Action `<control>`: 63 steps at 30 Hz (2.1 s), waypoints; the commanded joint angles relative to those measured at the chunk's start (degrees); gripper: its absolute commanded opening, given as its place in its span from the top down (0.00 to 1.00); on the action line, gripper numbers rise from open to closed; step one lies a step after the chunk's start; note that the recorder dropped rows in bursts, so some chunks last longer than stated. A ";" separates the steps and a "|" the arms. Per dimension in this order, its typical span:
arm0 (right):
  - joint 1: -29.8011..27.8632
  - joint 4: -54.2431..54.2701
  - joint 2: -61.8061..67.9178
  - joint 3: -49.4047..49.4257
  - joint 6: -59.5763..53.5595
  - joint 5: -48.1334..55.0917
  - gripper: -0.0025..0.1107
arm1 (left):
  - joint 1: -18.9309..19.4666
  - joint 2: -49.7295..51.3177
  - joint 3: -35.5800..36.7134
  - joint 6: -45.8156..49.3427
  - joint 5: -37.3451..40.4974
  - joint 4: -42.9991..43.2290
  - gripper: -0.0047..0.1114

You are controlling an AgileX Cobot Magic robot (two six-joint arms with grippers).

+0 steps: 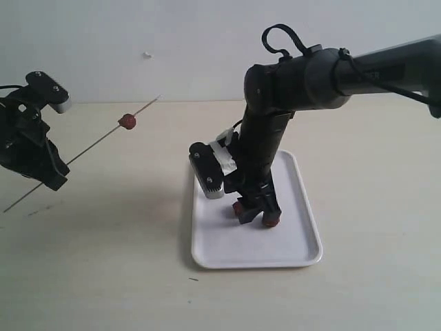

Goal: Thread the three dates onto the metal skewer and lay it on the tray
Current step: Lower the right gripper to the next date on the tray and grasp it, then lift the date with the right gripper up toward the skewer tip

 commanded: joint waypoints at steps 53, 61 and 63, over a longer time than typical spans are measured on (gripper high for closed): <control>0.07 -0.59 -0.53 -1.15 31.49 3.75 0.71 | 0.22 -0.60 0.17 -0.35 -0.75 -1.26 0.96; -0.05 -0.21 -3.40 -4.51 52.43 1.27 0.71 | 0.22 -0.60 0.17 -0.35 -0.52 -4.90 0.96; -0.05 -0.17 -3.70 -5.32 57.96 -1.22 0.71 | 0.12 -0.60 0.17 -0.35 -0.13 -6.01 0.96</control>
